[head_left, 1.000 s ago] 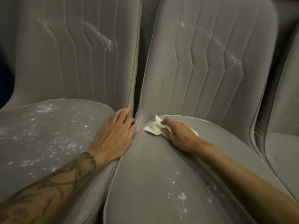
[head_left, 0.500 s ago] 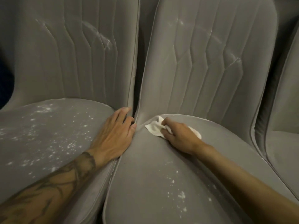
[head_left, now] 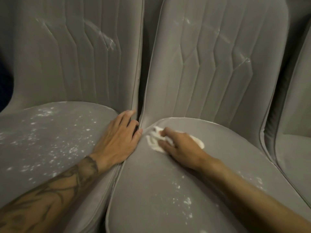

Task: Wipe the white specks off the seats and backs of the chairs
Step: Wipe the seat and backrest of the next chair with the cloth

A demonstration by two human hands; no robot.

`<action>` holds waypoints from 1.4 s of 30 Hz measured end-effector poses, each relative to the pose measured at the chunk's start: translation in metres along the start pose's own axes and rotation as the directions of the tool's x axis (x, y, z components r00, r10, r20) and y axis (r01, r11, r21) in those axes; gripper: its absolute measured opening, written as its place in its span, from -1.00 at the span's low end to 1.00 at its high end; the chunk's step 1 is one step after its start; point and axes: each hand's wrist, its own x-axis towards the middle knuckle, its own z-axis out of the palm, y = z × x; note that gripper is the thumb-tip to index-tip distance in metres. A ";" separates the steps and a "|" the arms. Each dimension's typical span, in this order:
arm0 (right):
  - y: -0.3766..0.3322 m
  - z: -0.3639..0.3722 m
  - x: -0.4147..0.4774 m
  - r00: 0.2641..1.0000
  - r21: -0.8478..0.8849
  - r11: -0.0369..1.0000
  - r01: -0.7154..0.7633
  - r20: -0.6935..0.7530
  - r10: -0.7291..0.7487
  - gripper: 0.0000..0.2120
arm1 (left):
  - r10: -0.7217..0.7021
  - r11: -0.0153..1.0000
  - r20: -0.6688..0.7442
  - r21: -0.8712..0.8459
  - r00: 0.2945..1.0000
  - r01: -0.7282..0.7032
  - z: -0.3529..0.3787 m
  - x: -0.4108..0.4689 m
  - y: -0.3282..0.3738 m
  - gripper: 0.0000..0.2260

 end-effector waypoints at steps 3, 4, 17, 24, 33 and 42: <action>-0.032 0.009 -0.026 0.967 0.111 0.968 0.224 0.100 -0.235 -0.81 | -0.004 1.000 0.013 -0.007 1.000 0.004 0.001 0.001 0.000 -0.70; -0.028 0.003 -0.027 0.960 0.115 0.966 0.231 0.133 -0.245 -0.80 | -0.007 1.000 0.019 -0.009 1.000 0.007 0.001 0.001 0.000 -0.69; 0.005 -0.015 -0.042 0.979 0.033 0.986 0.165 0.117 -0.168 -0.74 | 0.004 1.000 0.015 -0.012 1.000 -0.004 0.004 0.002 -0.004 -0.60; 0.074 -0.044 -0.020 0.975 -0.121 0.969 -0.216 0.026 0.220 -0.76 | 0.009 1.000 -0.005 -0.006 1.000 -0.009 0.004 0.002 -0.003 -0.62; 0.090 -0.064 -0.058 0.989 -0.102 0.990 -0.099 0.101 0.110 -0.76 | 0.013 1.000 -0.017 -0.004 1.000 -0.013 0.004 0.003 -0.001 -0.62; 0.082 -0.055 -0.081 0.999 -0.083 0.996 -0.023 0.047 0.027 -0.79 | 0.017 1.000 -0.015 -0.002 1.000 -0.017 0.006 0.004 -0.004 -0.61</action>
